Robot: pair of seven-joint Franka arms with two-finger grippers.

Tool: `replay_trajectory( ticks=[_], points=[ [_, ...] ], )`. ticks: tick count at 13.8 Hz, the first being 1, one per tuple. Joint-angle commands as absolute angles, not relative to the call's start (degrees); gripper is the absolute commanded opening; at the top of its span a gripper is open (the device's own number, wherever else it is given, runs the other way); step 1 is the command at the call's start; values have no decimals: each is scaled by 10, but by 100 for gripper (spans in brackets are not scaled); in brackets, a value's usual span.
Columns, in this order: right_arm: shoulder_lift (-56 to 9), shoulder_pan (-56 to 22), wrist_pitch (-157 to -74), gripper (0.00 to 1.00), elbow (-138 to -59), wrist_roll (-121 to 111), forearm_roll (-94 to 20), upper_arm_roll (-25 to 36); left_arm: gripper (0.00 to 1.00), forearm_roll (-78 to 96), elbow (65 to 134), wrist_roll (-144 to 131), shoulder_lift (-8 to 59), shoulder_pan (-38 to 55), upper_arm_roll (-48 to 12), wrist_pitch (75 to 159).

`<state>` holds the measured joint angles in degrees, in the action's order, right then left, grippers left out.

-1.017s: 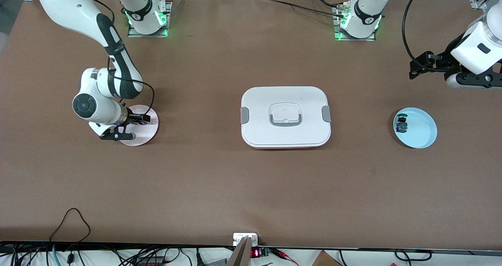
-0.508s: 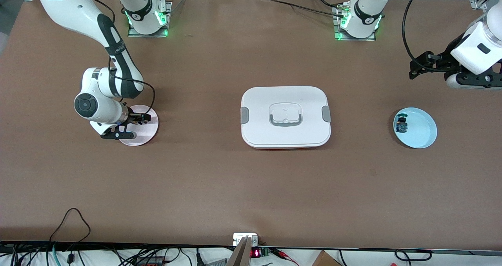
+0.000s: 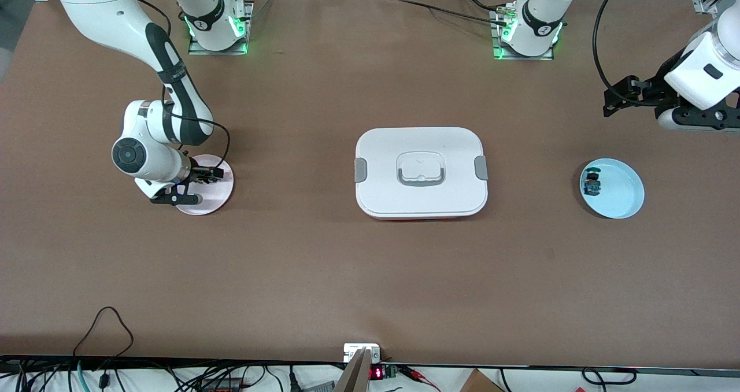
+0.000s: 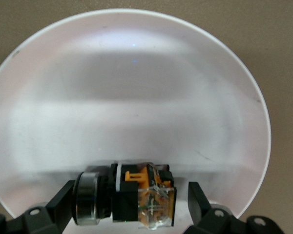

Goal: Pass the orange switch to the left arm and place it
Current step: 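Close the right gripper on the orange switch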

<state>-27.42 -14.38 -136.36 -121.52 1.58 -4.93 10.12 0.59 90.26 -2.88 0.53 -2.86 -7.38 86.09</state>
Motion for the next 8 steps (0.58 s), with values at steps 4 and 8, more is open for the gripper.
replay_trajectory(
  ticks=[4,8],
  points=[
    [-270,-156,-1365,20,-1216,13,-57,98,100,1,885,-13,14,-30,-75,856],
    [-259,-156,-1357,11,-1211,6,-57,97,100,2,885,-13,14,-30,-75,856]
  ],
)
